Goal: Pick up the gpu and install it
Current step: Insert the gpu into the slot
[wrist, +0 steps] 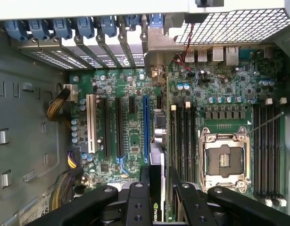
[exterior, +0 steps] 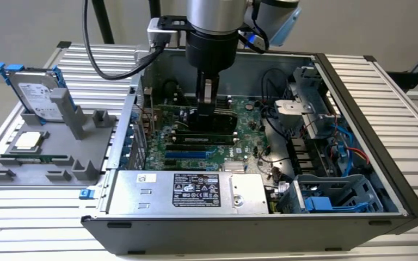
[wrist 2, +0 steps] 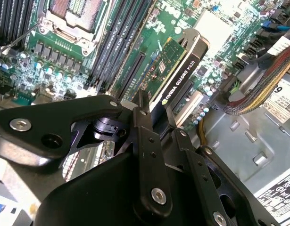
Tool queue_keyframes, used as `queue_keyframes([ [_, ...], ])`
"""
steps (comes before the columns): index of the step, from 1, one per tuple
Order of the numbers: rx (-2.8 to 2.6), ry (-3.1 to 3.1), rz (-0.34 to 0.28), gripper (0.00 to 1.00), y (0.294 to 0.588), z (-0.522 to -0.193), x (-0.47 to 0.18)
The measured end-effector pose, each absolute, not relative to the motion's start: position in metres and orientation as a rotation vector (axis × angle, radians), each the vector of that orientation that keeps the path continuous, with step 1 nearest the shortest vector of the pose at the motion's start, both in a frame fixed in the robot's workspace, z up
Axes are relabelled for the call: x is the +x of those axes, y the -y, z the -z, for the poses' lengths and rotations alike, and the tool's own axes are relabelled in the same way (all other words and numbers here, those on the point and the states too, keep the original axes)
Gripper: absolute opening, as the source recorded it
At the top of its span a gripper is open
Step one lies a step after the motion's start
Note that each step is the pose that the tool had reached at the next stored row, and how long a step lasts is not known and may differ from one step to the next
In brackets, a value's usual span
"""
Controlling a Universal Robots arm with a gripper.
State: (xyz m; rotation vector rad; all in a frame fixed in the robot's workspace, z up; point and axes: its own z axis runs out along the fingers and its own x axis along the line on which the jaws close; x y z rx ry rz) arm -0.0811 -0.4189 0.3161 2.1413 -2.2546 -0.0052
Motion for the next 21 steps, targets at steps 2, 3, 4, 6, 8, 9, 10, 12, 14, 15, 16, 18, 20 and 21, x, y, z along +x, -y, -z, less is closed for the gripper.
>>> queue_keyframes([
  [2, 2.141, 2.255, 0.005, 0.0, 0.419, -0.315, -0.081],
  [3, 2.141, 2.254, 0.005, 0.0, 0.419, -0.315, -0.081],
  [4, 2.141, 2.254, 0.005, 0.0, 0.419, -0.314, -0.081],
  [6, 2.141, 2.254, 0.005, 0.0, 0.419, -0.313, -0.081],
  [8, 2.141, 2.254, 0.004, 0.0, 0.419, -0.311, -0.081],
  [9, 2.141, 2.254, 0.004, 0.0, 0.419, -0.31, -0.081],
  [10, 2.141, 2.254, 0.004, 0.0, 0.419, -0.309, -0.081],
  [12, 2.141, 2.254, 0.004, 0.0, 0.419, -0.307, -0.081],
  [14, 2.139, 2.253, 0.0, 0.0, 0.419, -0.303, -0.081],
  [15, 2.138, 2.252, -0.002, 0.0, 0.419, -0.302, -0.081],
  [16, 2.138, 2.251, -0.003, 0.0, 0.419, -0.3, -0.081],
  [18, 2.136, 2.249, -0.007, 0.0, 0.419, -0.297, -0.081],
  [20, 2.135, 2.248, -0.01, 0.0, 0.419, -0.293, -0.081],
  [21, 2.135, 2.248, -0.011, 0.0, 0.419, -0.292, -0.081],
])
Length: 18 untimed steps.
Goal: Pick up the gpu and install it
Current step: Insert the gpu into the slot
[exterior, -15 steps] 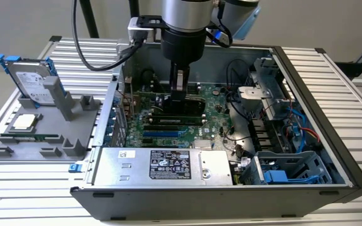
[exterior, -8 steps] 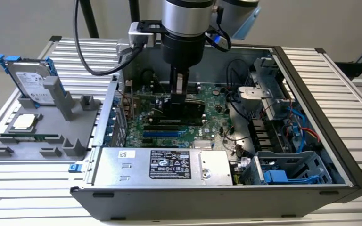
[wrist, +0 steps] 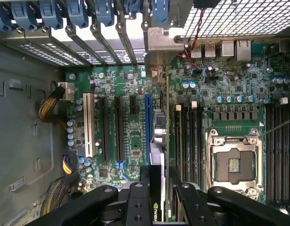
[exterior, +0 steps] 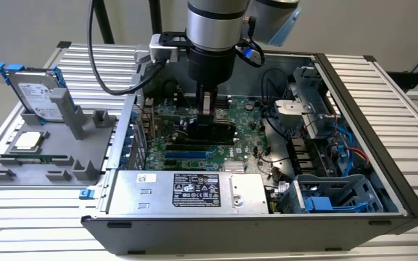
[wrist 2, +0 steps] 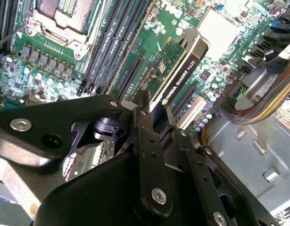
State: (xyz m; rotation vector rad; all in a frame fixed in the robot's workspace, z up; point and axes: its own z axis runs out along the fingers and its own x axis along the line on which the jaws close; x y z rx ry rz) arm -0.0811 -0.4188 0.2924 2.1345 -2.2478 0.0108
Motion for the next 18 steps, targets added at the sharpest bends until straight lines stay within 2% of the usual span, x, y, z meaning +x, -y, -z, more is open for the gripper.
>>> queue_keyframes([
  [18, 2.137, 2.251, -0.006, 0.0, 0.43, -0.279, -0.084],
])
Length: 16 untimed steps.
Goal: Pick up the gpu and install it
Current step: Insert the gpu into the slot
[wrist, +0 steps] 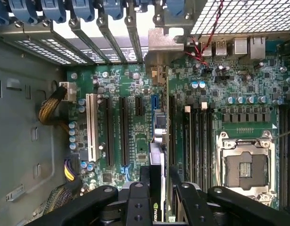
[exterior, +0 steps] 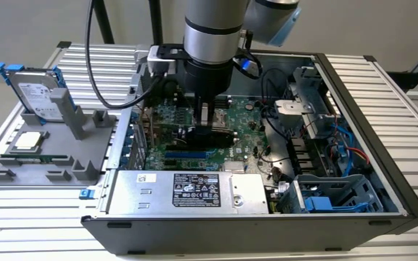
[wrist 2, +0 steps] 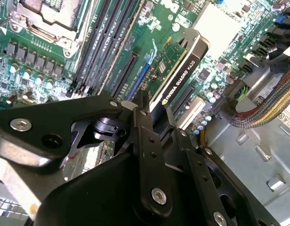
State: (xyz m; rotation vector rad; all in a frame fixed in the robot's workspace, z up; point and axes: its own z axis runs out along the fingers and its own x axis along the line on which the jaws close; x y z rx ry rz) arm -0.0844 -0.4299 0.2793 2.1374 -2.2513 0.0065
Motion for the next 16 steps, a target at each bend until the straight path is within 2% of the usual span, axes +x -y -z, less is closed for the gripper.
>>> queue_keyframes([
  [16, 2.144, 2.258, -0.022, 0.0, 0.4313, -0.2754, -0.0947],
])
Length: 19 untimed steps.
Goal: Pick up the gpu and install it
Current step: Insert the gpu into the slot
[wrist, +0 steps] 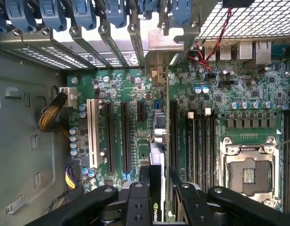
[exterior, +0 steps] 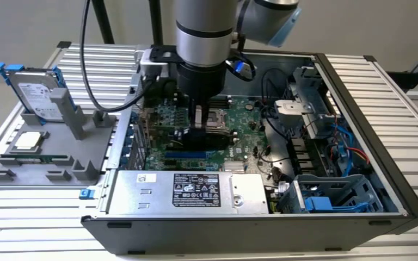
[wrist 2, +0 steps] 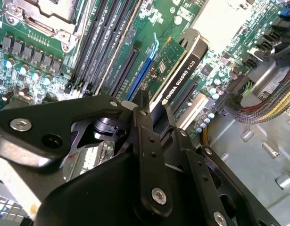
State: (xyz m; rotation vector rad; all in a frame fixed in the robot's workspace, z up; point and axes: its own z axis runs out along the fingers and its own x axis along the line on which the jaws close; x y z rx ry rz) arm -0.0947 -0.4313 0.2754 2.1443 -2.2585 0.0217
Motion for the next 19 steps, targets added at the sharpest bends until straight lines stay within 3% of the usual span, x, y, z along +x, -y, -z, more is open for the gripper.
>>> queue_keyframes([
  [19, 2.144, 2.259, -0.022, 0.0, 0.437, -0.268, -0.107],
])
